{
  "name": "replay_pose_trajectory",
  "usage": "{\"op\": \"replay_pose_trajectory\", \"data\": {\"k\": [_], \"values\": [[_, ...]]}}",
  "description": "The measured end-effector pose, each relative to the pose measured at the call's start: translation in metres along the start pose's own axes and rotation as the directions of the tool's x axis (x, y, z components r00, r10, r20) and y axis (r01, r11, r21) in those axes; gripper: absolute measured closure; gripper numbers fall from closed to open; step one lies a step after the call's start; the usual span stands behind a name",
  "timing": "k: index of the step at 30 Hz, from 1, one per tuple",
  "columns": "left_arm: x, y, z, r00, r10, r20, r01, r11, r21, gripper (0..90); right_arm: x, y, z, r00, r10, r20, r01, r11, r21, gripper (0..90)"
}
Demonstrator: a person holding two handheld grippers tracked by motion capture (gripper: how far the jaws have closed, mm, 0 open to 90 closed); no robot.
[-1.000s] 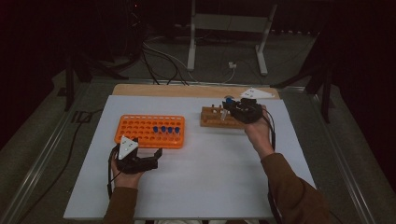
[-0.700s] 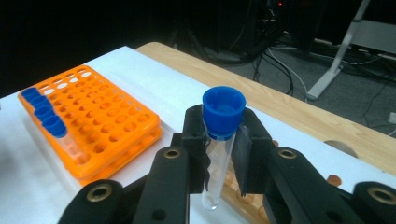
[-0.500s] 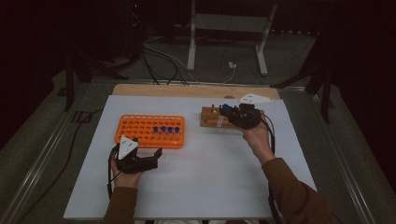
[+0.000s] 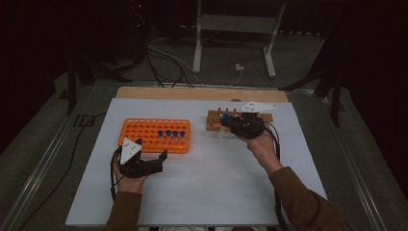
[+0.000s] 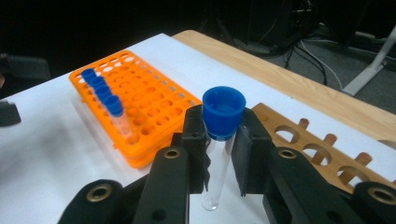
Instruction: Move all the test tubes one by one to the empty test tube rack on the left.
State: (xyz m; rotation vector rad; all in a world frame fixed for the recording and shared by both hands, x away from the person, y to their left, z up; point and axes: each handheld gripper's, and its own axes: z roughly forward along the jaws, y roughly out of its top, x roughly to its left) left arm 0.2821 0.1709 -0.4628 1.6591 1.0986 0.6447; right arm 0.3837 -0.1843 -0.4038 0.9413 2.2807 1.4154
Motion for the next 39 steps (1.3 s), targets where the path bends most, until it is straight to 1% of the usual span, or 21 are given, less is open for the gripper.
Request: {"op": "replay_pose_trajectory", "data": {"k": [4, 5, 7, 10, 14, 16, 17, 25, 32, 34, 36, 38, 39], "values": [[-0.007, 0.011, -0.001, 0.9997, 0.024, 0.009, -0.024, 0.9996, -0.017, 0.9, 0.003, -0.002, -0.002, 0.9998, 0.007, -0.019, -0.007, 1.000, 0.010, 76.9], [-0.009, 0.014, 0.000, 0.9992, 0.037, 0.014, -0.037, 0.9992, -0.017, 0.9, 0.003, -0.002, -0.002, 0.9997, 0.009, -0.024, -0.009, 1.000, 0.010, 76.9], [-0.013, 0.017, 0.001, 0.9987, 0.045, 0.021, -0.045, 0.9988, -0.017, 0.9, 0.004, -0.002, -0.003, 0.9996, 0.005, -0.028, -0.005, 1.000, 0.011, 76.9], [-0.021, 0.023, 0.005, 0.9974, 0.062, 0.036, -0.062, 0.9980, -0.016, 0.9, 0.007, -0.002, -0.004, 0.9989, 0.013, -0.045, -0.013, 1.000, 0.008, 76.8], [-0.032, 0.031, 0.012, 0.9937, 0.093, 0.062, -0.093, 0.9957, -0.007, 0.9, 0.013, -0.001, -0.003, 0.9983, 0.004, -0.057, -0.004, 1.000, 0.011, 76.8], [-0.038, 0.035, 0.016, 0.9907, 0.113, 0.076, -0.113, 0.9936, -0.001, 1.0, 0.016, -0.001, -0.003, 0.9978, 0.000, -0.067, 0.001, 1.000, 0.011, 76.8], [-0.041, 0.037, 0.018, 0.9897, 0.117, 0.083, -0.117, 0.9931, 0.000, 1.0, 0.018, 0.000, -0.003, 0.9975, -0.001, -0.071, 0.002, 1.000, 0.009, 76.8], [-0.058, 0.045, 0.032, 0.9810, 0.127, 0.147, -0.132, 0.9909, 0.025, 3.3, 0.033, 0.005, 0.001, 0.9943, -0.023, -0.104, 0.024, 1.000, 0.008, 76.8], [-0.072, 0.043, 0.048, 0.9749, 0.145, 0.170, -0.156, 0.9860, 0.058, 5.6, 0.043, 0.007, 0.007, 0.9910, -0.032, -0.130, 0.033, 0.999, 0.011, 76.8], [-0.075, 0.043, 0.053, 0.9752, 0.136, 0.174, -0.149, 0.9870, 0.060, 6.6, 0.046, 0.008, 0.008, 0.9900, -0.033, -0.137, 0.035, 0.999, 0.014, 76.8], [-0.077, 0.043, 0.056, 0.9764, 0.128, 0.174, -0.141, 0.9881, 0.061, 9.1, 0.048, 0.008, 0.010, 0.9890, -0.034, -0.144, 0.036, 0.999, 0.013, 76.7], [-0.079, 0.042, 0.058, 0.9763, 0.129, 0.174, -0.141, 0.9882, 0.060, 17.5, 0.050, 0.008, 0.011, 0.9884, -0.035, -0.148, 0.037, 0.999, 0.013, 76.7], [-0.080, 0.042, 0.059, 0.9756, 0.129, 0.178, -0.141, 0.9884, 0.057, 19.8, 0.051, 0.008, 0.012, 0.9880, -0.036, -0.150, 0.039, 0.999, 0.013, 76.7]]}}
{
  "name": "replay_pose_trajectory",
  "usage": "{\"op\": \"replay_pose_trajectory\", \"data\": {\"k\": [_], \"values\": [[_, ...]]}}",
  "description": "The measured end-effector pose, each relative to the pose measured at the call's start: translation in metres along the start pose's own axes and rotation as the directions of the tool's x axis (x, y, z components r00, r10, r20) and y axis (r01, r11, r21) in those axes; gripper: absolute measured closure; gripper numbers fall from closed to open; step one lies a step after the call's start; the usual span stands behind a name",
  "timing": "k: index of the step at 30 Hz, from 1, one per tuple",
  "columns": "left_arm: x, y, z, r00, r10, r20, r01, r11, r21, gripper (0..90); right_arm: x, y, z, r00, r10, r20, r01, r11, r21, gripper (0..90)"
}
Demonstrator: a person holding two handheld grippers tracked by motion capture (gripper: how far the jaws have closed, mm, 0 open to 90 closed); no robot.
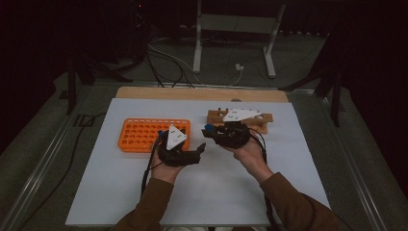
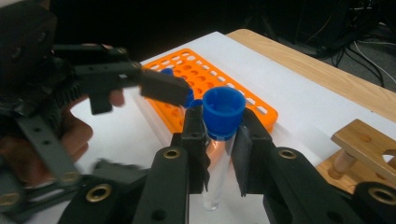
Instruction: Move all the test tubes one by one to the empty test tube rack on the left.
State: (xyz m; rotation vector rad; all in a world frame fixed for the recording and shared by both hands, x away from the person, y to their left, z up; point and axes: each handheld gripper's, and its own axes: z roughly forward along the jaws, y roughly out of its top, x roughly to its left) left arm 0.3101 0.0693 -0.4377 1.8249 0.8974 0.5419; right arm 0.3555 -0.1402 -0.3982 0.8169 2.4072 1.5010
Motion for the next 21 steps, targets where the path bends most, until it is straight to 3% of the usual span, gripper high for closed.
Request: {"op": "replay_pose_trajectory", "data": {"k": [3, 7, 17, 21], "values": [[-0.0024, -0.0001, 0.0015, 0.9996, 0.009, 0.026, -0.009, 0.9998, -0.017, 38.1, 0.0019, 0.0001, 0.0015, 1.0000, -0.002, -0.005, 0.002, 1.000, 0.002, 76.7], [-0.0040, -0.0009, 0.0047, 0.9985, 0.007, 0.053, -0.005, 0.9996, -0.026, 53.7, 0.0041, 0.0004, 0.0029, 0.9999, 0.000, -0.013, 0.000, 1.000, -0.003, 76.7], [-0.0058, -0.0019, 0.0083, 0.9954, -0.004, 0.096, 0.009, 0.9988, -0.048, 74.7, 0.0066, -0.0003, 0.0060, 0.9998, -0.002, -0.022, 0.002, 1.000, -0.002, 76.7], [-0.0070, -0.0027, 0.0085, 0.9951, 0.005, 0.098, 0.000, 0.9987, -0.051, 77.8, 0.0066, -0.0005, 0.0065, 0.9998, 0.000, -0.022, 0.000, 1.000, 0.000, 76.8]]}}
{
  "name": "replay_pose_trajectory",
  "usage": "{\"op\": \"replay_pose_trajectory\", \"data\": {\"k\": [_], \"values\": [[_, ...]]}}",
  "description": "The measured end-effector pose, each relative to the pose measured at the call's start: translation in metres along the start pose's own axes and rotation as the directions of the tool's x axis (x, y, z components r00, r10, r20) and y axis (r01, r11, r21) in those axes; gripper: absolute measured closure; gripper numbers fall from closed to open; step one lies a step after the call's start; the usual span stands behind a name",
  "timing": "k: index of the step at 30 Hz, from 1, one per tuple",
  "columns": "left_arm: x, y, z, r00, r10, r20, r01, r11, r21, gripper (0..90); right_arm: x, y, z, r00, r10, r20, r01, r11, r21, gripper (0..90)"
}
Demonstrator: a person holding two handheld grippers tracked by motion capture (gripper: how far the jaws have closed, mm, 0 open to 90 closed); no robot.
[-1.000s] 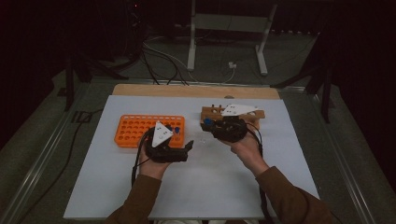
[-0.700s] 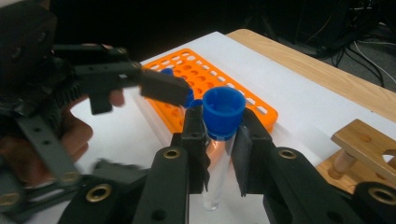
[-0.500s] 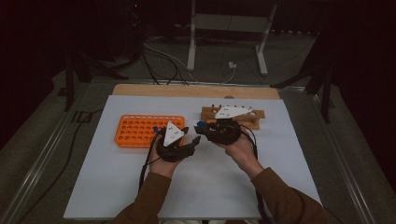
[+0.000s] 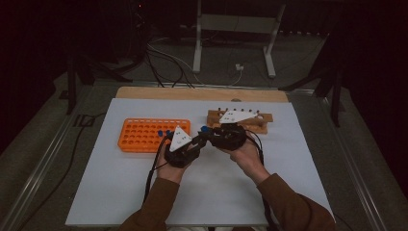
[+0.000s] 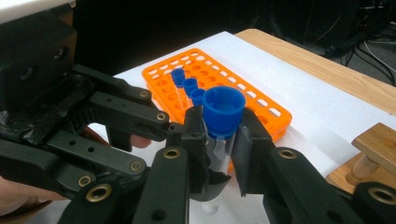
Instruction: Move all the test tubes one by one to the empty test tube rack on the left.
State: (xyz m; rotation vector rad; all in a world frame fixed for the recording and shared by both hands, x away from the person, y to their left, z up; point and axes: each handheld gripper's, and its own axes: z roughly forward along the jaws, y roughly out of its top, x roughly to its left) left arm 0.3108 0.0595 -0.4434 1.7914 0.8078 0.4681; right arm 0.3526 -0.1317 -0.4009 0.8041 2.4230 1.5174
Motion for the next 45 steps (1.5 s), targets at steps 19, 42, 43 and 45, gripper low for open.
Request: {"op": "replay_pose_trajectory", "data": {"k": [19, 42, 43, 45], "values": [[0.011, -0.003, -0.004, 0.9994, -0.023, -0.025, 0.023, 0.9996, 0.014, 78.4, -0.005, 0.000, -0.009, 0.9999, 0.012, -0.004, -0.012, 1.000, -0.020, 24.4], [0.023, 0.000, -0.022, 0.9981, -0.049, -0.036, 0.049, 0.9986, -0.019, 78.3, -0.024, -0.017, -0.023, 0.9925, 0.059, 0.107, -0.056, 0.998, -0.032, 0.0], [0.024, 0.000, -0.023, 0.9979, -0.053, -0.036, 0.052, 0.9984, -0.024, 78.3, -0.025, -0.018, -0.025, 0.9920, 0.064, 0.109, -0.060, 0.998, -0.035, 0.0], [0.026, 0.000, -0.026, 0.9978, -0.054, -0.039, 0.053, 0.9983, -0.026, 78.3, -0.027, -0.020, -0.027, 0.9910, 0.066, 0.116, -0.062, 0.997, -0.038, 0.0]]}}
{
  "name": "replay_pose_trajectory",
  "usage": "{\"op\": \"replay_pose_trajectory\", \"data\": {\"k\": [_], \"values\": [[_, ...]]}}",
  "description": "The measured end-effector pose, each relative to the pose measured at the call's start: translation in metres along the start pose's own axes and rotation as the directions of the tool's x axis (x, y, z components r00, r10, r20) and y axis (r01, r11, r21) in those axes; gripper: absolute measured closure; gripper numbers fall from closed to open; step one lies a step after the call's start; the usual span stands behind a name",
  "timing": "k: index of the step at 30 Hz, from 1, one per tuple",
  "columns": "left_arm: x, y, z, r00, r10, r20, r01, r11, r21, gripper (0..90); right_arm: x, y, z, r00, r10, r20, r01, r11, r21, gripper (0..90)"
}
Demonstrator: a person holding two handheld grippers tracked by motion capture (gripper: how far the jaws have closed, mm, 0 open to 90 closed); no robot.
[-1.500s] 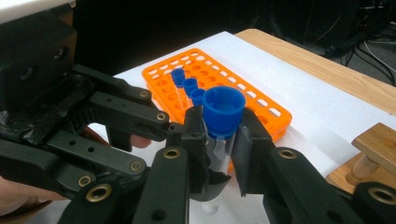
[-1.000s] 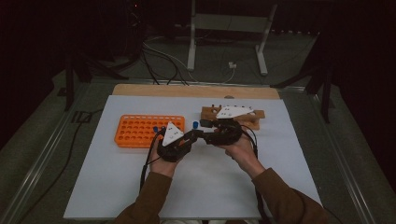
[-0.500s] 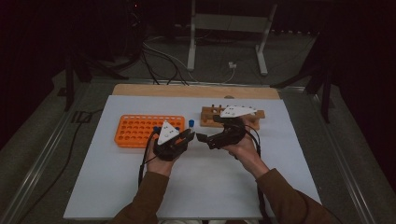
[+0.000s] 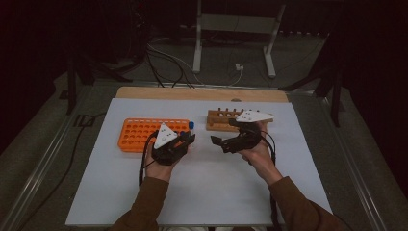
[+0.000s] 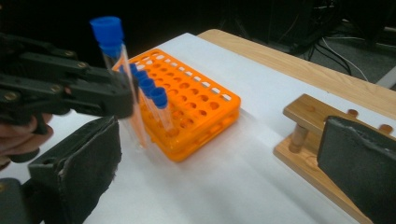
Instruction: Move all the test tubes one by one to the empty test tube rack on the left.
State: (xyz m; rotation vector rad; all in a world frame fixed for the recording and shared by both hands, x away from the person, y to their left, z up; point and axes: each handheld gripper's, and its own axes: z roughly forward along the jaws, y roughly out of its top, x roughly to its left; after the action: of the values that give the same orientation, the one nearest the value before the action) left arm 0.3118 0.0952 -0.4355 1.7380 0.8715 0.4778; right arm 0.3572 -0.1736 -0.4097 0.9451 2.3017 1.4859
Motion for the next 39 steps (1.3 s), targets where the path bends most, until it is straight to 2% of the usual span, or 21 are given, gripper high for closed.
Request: {"op": "replay_pose_trajectory", "data": {"k": [9, 27, 33, 39], "values": [[0.009, 0.001, -0.011, 0.9999, -0.010, -0.011, 0.010, 0.9998, -0.017, 78.3, -0.008, -0.009, -0.006, 0.9995, 0.008, 0.032, -0.008, 1.000, -0.002, 0.0], [0.037, -0.004, -0.042, 0.9962, -0.073, -0.048, 0.070, 0.9962, -0.052, 78.3, -0.022, -0.020, -0.020, 0.9974, 0.036, 0.062, -0.035, 0.999, -0.016, 0.0], [0.048, -0.009, -0.053, 0.9923, -0.089, -0.086, 0.084, 0.9947, -0.059, 78.3, -0.024, -0.022, -0.021, 0.9971, 0.044, 0.062, -0.043, 0.999, -0.018, 0.0], [0.059, -0.015, -0.061, 0.9844, -0.101, -0.144, 0.092, 0.9935, -0.067, 78.3, -0.025, -0.023, -0.022, 0.9966, 0.052, 0.065, -0.050, 0.998, -0.022, 0.0]]}}
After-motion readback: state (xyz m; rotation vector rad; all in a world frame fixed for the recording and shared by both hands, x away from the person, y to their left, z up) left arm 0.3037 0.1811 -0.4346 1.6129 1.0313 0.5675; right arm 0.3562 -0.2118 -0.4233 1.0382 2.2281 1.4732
